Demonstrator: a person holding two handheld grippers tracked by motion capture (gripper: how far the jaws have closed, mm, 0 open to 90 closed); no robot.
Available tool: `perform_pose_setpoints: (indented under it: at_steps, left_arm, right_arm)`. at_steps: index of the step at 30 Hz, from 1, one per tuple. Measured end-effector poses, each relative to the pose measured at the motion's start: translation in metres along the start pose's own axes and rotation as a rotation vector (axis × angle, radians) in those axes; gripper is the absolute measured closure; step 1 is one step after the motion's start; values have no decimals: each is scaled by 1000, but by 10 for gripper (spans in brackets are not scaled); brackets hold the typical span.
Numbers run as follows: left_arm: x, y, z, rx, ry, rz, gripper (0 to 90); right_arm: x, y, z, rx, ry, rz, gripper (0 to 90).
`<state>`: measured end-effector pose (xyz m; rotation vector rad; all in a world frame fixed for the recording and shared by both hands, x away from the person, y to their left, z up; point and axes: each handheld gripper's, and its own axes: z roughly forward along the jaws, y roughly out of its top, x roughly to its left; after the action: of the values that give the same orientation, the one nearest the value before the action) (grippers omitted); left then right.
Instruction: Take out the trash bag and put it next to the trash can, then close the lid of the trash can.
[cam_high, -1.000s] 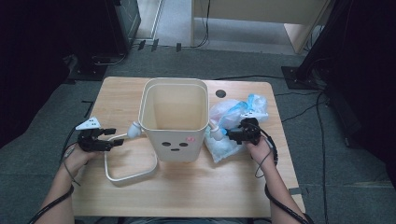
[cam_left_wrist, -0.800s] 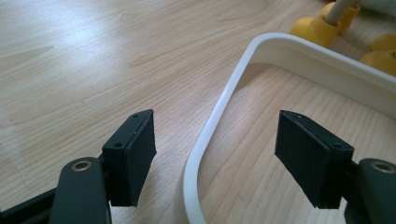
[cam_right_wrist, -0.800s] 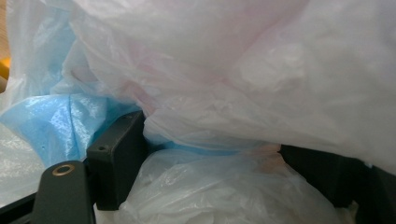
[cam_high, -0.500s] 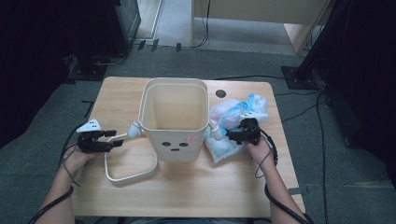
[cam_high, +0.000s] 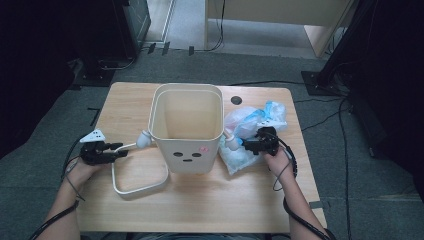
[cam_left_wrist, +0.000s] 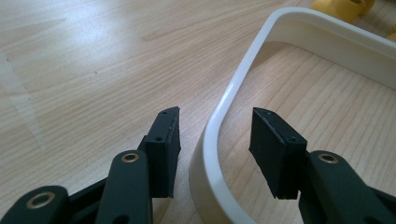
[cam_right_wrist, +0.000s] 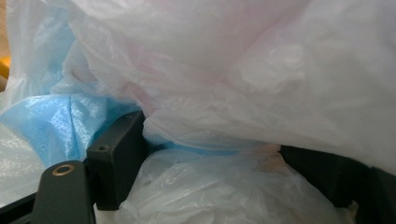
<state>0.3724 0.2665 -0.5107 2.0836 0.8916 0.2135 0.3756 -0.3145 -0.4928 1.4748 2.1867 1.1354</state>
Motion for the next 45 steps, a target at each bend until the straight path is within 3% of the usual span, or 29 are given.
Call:
perform_pose_setpoints:
  at_steps: [5,10,21,27,45]
  left_arm:
    - [0,-2,1,6,-10,4,571]
    - [2,-3,-1,-7,-1,-30,633]
    - [5,-4,0,-7,16,-51,749]
    - [8,-4,1,-13,-6,-80,752]
    - [11,2,3,19,-25,-80,759]
  right_arm:
    - [0,0,0,0,1,1,231]
    - [0,0,0,0,1,0,231]
    - [1,0,1,3,0,1,231]
    - [0,0,1,3,1,0,231]
    - [1,1,3,5,8,-10,229]
